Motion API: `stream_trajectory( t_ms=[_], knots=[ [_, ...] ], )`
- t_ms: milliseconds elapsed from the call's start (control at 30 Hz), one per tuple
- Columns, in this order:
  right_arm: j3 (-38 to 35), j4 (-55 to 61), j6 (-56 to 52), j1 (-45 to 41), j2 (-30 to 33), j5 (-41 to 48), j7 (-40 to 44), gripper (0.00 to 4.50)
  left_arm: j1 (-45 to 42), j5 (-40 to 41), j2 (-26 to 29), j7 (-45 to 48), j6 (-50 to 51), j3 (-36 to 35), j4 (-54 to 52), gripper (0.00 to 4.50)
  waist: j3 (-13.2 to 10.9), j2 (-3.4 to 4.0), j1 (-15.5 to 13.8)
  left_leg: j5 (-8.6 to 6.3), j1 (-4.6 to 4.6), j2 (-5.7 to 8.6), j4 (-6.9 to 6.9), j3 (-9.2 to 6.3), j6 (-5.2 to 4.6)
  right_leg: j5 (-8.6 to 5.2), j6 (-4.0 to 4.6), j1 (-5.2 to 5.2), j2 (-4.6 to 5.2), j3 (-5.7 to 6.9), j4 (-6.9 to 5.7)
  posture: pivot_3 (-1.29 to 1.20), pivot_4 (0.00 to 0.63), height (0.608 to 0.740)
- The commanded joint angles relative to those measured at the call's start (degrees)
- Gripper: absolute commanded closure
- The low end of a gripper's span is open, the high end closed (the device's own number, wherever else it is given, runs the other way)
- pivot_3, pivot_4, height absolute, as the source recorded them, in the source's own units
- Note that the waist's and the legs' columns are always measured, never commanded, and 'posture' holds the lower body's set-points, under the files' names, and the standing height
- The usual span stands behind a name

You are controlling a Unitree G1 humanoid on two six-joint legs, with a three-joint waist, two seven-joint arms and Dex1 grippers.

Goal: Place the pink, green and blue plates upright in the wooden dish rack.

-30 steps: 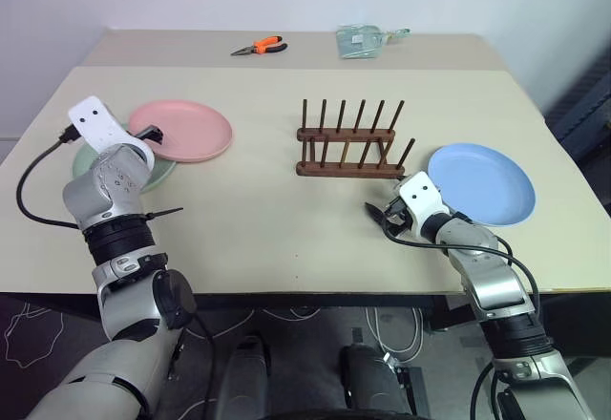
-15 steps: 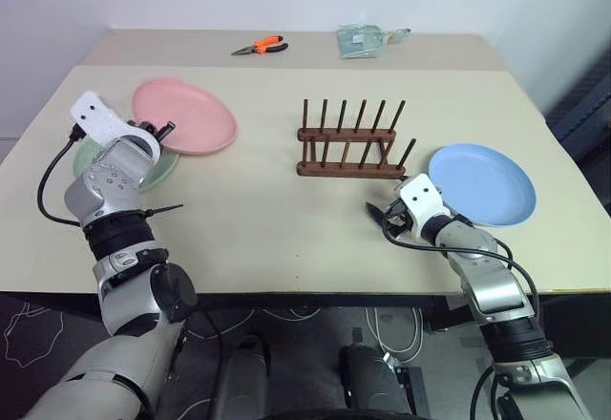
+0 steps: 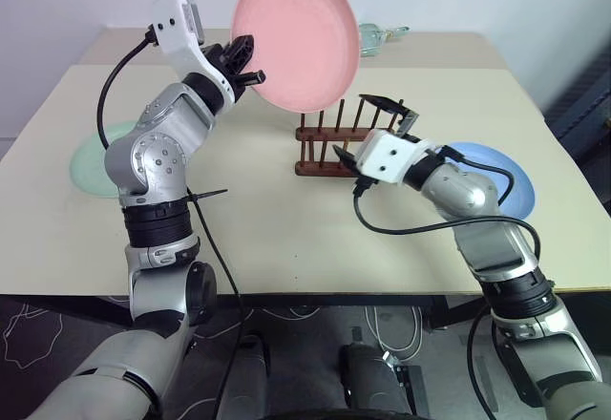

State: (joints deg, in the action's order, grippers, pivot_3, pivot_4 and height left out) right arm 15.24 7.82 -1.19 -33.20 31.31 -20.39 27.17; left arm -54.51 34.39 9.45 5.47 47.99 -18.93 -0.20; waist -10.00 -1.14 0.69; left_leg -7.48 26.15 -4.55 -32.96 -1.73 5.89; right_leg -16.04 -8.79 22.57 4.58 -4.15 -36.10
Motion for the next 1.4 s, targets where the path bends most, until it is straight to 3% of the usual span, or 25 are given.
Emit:
stream_trajectory(
  t_ms=[33,100,200,400,433,467,500,667,800,933,1100,1200,1400],
  knots=[
    [1.97,-3.69,2.91,-3.93,0.28,-6.29,-2.47,0.0,-1.67,3.75,-2.56,-0.73,2.0,1.22,-4.38,4.46,-0.01,-0.02,-0.15,0.0,0.04,0.01,-0.02,-0.01,0.0,0.0,0.01,0.01,0.0,0.0,0.01,0.0,0.15,0.74],
    [2.31,-6.23,3.51,-5.06,-0.07,-8.48,-4.31,0.0,-1.51,5.99,-4.45,-1.89,3.32,0.35,-5.31,4.46,-0.02,-0.04,-0.22,0.0,0.11,0.03,-0.09,-0.02,-0.01,0.01,0.02,0.02,0.01,0.0,0.02,0.0,0.15,0.74],
    [1.94,-8.59,3.92,-6.53,-0.2,-11.29,-7.05,0.81,-0.09,6.52,-4.61,-1.38,4.93,1.75,-7.2,4.5,-0.02,-0.03,0.01,0.01,0.14,0.03,-0.05,-0.04,-0.01,0.01,0.01,0.08,0.01,0.0,0.01,0.0,0.15,0.74],
    [1.71,-8.48,5.26,-5.73,0.31,-13.57,-7.6,3.79,1.28,6.86,-4.15,-1.37,5.65,1.72,-7.09,4.5,-0.03,-0.03,0.08,0.01,0.15,0.02,0.01,-0.04,-0.01,0.02,-0.02,0.14,0.0,0.0,-0.03,0.0,0.15,0.74],
    [1.7,-8.38,5.49,-5.53,0.35,-14.1,-7.79,4.35,1.17,7.44,-4.46,-1.53,5.45,1.03,-6.57,4.13,-0.03,-0.03,0.05,0.01,0.15,0.02,-0.01,-0.05,-0.01,0.02,-0.02,0.14,0.0,0.0,-0.03,0.0,0.15,0.74],
    [1.63,-8.35,5.67,-5.4,0.31,-14.5,-7.9,4.5,1.07,7.92,-4.68,-1.7,5.35,0.52,-6.2,3.73,-0.03,-0.03,-0.02,0.01,0.15,0.02,-0.02,-0.04,-0.01,0.02,-0.02,0.12,0.0,0.0,-0.02,0.0,0.15,0.74],
    [1.51,-8.14,5.7,-5.18,0.25,-15.04,-8.24,4.5,0.62,8.58,-5.32,-2.77,5.12,-0.74,-5.39,3.41,-0.04,-0.04,-0.14,0.01,0.15,0.03,-0.02,-0.04,-0.01,0.02,-0.01,0.12,0.0,0.0,-0.01,0.0,0.15,0.74],
    [-0.44,-6.39,4.86,-4.0,-0.3,-14.55,-9.31,4.5,-1.28,10.18,-6.65,-6.65,2.6,-5.02,-2.51,0.99,-0.05,-0.06,-0.11,0.01,0.17,0.04,-0.04,-0.06,-0.01,0.01,0.0,0.11,0.01,0.01,0.0,0.0,0.15,0.74],
    [-8.07,-2.55,2.53,-0.82,-1.94,-3.51,-6.97,4.5,-1.34,4.19,-1.06,-4.37,-3.43,-2.89,-0.3,0.99,-0.05,-0.06,0.06,0.01,0.17,0.03,-0.01,-0.06,-0.01,0.02,-0.02,0.13,0.0,0.0,-0.01,0.0,0.15,0.74],
    [-19.95,5.32,-10.26,1.45,-7.58,22.24,0.83,4.5,6.21,-9.52,11.23,10.03,-13.96,12.84,-0.69,0.99,-0.07,-0.01,0.25,0.01,0.13,0.03,0.03,-0.05,0.0,0.03,-0.03,0.11,-0.01,0.0,-0.05,0.0,0.15,0.74],
    [-30.55,10.84,-28.9,1.47,-9.8,45.4,3.75,4.5,17.49,-10.78,18.46,28.58,-20.31,22.32,-6.09,0.99,-0.06,0.04,-0.18,0.0,0.11,0.02,0.02,-0.05,-0.01,0.02,0.03,-0.01,0.01,0.05,-0.01,0.0,0.15,0.74],
    [-32.15,10.97,-32.76,1.48,-9.06,49.55,2.77,4.5,22.19,-10.63,21.19,36.26,-21.38,25.55,-9.51,0.99,-0.08,0.07,0.1,-0.01,0.17,-0.03,0.0,-0.04,-0.01,-0.07,0.28,0.1,0.01,0.04,-0.03,0.0,0.15,0.74],
    [-33.16,7.72,-34.4,0.9,-8.88,51.27,-0.16,4.5,24.73,-9.43,19.48,38.25,-19.3,26.22,-12.98,0.99,-0.1,0.11,0.11,-0.01,0.19,-0.06,0.0,-0.01,-0.03,-0.07,0.31,0.18,0.01,0.02,-0.04,0.0,0.15,0.74]
  ],
)
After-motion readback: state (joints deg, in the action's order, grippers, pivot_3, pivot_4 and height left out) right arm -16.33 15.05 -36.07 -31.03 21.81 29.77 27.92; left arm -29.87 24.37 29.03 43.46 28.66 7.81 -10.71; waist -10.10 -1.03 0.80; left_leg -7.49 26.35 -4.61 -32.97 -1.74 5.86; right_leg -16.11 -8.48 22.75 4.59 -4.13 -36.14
